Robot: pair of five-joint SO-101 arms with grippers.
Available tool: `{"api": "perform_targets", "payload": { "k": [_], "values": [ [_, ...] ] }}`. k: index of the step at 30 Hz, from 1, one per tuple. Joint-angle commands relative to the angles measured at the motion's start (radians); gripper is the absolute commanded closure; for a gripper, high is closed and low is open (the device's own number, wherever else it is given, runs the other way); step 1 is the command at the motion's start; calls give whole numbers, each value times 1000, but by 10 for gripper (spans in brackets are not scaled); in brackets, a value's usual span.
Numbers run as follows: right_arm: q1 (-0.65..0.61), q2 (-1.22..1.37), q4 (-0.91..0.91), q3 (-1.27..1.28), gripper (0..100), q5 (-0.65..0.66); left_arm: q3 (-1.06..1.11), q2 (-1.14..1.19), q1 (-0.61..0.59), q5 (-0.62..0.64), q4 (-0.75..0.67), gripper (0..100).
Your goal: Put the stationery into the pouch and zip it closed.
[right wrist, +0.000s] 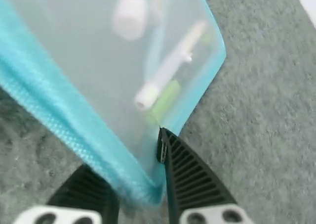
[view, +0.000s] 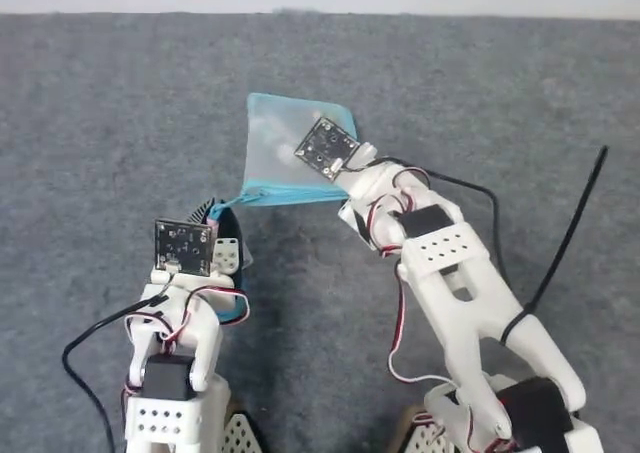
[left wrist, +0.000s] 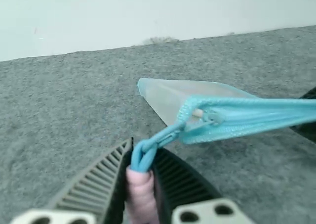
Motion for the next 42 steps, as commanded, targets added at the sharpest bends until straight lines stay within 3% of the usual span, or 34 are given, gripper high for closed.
{"api": "perform_targets", "payload": {
  "k": [1, 29, 33, 37, 42],
  "values": [
    [134, 4, 5, 6, 994, 3, -12, -5, -12, -5, -41, 989],
    [332, 4, 5, 12, 994, 9, -10, -5, -9, -5, -41, 989],
    [334, -8, 4, 11, 993, -2, 5, -3, 35, -9, -40, 988],
    [334, -10, 15, 6, 992, -100, 5, -3, 124, -11, -2, 985],
    [308, -12, 70, 0, 976, -172, 5, -5, 146, -5, 11, 836]
  ]
}}
